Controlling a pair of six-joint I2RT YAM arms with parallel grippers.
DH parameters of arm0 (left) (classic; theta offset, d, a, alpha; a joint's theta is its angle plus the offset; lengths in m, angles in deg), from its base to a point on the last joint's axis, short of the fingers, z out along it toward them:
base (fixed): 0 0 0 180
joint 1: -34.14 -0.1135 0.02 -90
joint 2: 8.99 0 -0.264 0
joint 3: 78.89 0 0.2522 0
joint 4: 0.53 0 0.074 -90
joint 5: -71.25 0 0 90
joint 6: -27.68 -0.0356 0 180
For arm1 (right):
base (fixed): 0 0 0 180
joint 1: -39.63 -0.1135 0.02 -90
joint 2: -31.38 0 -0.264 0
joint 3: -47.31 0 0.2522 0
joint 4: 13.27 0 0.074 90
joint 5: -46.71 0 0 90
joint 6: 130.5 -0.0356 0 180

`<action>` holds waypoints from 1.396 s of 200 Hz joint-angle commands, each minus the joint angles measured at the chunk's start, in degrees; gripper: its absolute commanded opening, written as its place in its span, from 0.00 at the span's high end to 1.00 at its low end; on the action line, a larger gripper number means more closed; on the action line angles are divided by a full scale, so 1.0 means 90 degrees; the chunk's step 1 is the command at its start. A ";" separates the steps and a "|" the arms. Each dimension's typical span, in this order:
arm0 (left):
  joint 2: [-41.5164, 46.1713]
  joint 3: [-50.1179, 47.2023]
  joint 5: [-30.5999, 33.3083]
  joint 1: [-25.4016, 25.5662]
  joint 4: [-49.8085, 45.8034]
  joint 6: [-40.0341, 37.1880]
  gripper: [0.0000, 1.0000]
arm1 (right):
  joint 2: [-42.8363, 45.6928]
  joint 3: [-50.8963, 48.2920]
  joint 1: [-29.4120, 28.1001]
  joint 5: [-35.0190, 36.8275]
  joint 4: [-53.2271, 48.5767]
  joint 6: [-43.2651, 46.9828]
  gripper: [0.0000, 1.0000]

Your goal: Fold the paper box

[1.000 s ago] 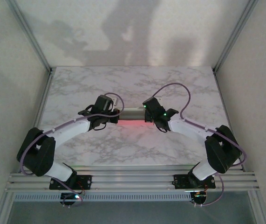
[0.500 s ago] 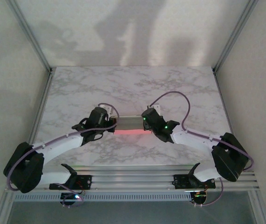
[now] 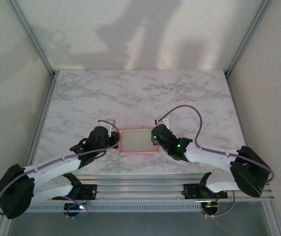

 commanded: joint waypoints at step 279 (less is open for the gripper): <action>-0.0530 -0.0392 0.0823 0.0617 0.0837 0.0338 0.88 | 0.3647 -0.0009 -0.0131 -0.3098 -0.3046 0.0477 0.01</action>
